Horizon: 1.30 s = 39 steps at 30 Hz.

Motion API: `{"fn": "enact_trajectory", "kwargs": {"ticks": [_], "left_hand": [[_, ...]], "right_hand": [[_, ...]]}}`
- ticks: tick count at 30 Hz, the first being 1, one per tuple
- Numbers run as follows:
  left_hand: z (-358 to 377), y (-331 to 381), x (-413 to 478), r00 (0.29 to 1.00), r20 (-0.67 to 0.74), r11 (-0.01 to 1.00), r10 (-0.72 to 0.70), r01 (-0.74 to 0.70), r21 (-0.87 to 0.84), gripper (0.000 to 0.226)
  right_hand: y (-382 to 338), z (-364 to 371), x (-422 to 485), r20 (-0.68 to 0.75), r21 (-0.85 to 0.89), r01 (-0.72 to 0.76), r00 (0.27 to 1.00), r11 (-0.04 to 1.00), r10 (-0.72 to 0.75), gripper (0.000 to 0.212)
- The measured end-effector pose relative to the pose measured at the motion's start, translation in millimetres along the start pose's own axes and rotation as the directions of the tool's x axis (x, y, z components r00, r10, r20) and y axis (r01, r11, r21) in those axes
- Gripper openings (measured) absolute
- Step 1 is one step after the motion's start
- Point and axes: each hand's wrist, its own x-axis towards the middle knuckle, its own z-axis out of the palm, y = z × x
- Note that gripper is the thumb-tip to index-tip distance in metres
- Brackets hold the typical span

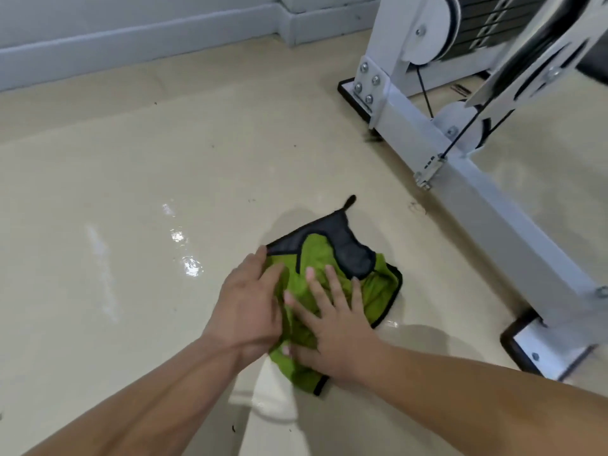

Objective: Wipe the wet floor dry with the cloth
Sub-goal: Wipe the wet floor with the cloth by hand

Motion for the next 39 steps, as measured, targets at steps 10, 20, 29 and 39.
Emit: {"fn": "enact_trajectory", "kwargs": {"ticks": [10,20,29,39], "left_hand": [[55.7,60.7,8.0,0.952,0.225,0.967,0.208,-0.235,0.099,0.068],[34.6,24.6,1.3,0.973,0.181,0.981,0.14,-0.161,0.108,0.065],[1.3,-34.2,6.3,0.997,0.047,0.981,-0.06,0.05,0.187,0.063],[65.4,14.3,-25.6,0.963,0.231,0.887,0.137,-0.223,0.405,0.078]], "right_hand": [[123.4,11.2,-84.8,0.115,0.042,-0.512,0.856,0.858,0.505,0.087],[19.8,37.0,-48.9,0.085,0.265,-0.674,0.729,0.69,0.679,0.085],[-16.7,-6.5,2.2,0.086,-0.135,0.45,0.893,0.883,-0.442,0.07],[43.2,-17.3,7.3,-0.402,0.346,-0.179,0.859,0.921,0.318,0.05]]}}
